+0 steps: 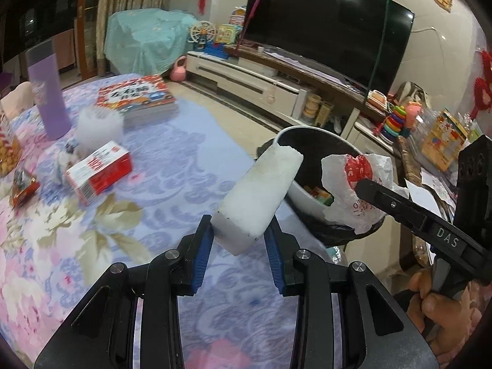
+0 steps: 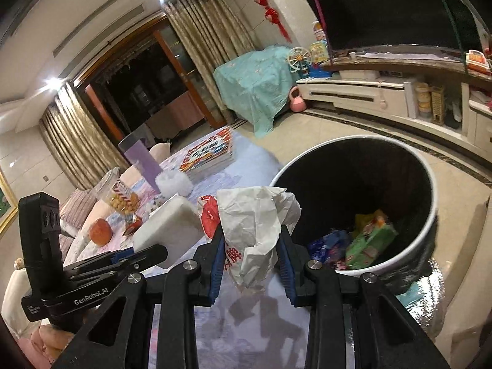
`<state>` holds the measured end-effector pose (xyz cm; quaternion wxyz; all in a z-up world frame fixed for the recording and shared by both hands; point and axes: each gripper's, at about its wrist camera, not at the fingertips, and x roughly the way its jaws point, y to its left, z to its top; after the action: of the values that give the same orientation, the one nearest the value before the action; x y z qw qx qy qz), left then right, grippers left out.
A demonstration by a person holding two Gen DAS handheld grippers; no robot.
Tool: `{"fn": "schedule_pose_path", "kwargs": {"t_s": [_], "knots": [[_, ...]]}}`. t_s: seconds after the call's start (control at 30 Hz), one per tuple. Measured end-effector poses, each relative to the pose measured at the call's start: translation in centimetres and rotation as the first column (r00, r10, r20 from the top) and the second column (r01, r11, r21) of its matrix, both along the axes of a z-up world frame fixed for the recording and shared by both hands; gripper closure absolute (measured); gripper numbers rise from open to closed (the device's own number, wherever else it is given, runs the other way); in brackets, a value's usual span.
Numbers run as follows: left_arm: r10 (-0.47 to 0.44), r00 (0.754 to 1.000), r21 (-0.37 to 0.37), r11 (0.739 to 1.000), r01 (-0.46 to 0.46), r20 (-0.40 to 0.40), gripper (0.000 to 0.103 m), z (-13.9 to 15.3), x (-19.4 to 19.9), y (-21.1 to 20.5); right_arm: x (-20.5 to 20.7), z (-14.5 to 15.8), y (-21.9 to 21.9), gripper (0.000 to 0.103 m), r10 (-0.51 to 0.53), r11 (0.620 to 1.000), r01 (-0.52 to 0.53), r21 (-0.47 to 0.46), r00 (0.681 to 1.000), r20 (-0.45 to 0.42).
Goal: Collect trash
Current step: 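Carry the foam block and white plastic bag over the bin with both tools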
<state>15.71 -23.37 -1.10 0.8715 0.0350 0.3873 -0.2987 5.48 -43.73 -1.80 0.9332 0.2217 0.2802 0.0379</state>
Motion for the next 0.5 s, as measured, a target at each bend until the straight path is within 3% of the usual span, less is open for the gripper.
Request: {"fn": "schedule_pose_path", "kwargs": {"t_s": [0.5], "knots": [[-0.078, 0.997, 0.012, 0.997, 0.078, 0.014, 0.07, 1.2, 0.3, -5.9, -0.6, 0.0, -5.5, 0.071, -0.093, 0.995, 0.092, -0.023, 0.995, -0.026]]}}
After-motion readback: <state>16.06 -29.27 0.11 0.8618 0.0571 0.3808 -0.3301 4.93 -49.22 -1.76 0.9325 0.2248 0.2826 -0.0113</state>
